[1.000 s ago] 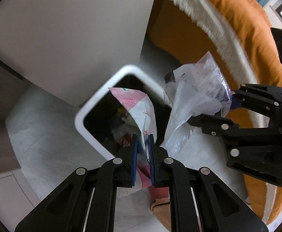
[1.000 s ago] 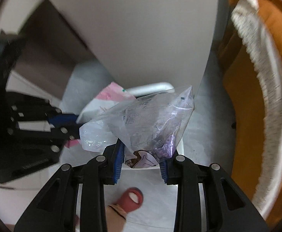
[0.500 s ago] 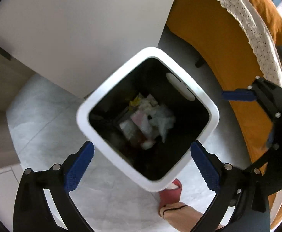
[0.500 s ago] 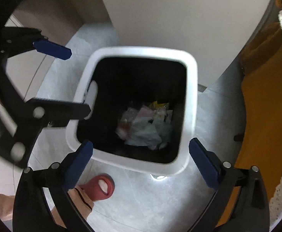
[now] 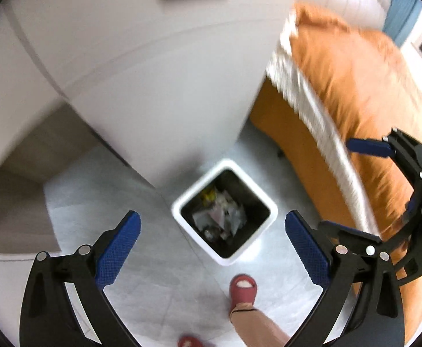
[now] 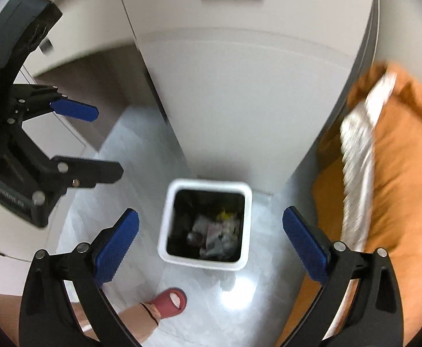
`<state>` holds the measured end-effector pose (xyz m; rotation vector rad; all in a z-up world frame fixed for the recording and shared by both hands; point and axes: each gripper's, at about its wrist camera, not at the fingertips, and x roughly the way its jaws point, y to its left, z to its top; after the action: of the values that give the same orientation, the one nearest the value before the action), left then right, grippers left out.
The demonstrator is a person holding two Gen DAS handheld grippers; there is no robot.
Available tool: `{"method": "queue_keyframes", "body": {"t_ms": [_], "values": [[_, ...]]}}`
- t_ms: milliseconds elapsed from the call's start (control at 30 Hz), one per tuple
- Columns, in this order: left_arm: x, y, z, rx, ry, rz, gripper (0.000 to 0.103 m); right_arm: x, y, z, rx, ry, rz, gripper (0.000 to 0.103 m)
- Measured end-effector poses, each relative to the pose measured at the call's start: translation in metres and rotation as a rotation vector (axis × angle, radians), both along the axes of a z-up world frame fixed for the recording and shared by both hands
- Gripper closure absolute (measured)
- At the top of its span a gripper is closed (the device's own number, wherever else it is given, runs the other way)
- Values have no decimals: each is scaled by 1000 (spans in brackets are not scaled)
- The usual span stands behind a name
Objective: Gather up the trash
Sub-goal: 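Move both tools back from the bin to the desk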
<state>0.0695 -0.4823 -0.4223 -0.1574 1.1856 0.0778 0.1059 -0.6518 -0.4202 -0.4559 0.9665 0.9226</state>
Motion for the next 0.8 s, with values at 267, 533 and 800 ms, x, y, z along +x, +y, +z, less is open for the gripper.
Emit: {"method": "queue_keyframes", "body": {"t_ms": [267,533,800], "values": [[-38,61,161,67,-201,134,5,-22,55,137,184,-118,33,3],[-59,159,249,141,-364,188,5,-16,142,216,316,-205,39,3],[-41,290,288,148,-440,160,5,5,280,254,338,-221,-40,3]]}}
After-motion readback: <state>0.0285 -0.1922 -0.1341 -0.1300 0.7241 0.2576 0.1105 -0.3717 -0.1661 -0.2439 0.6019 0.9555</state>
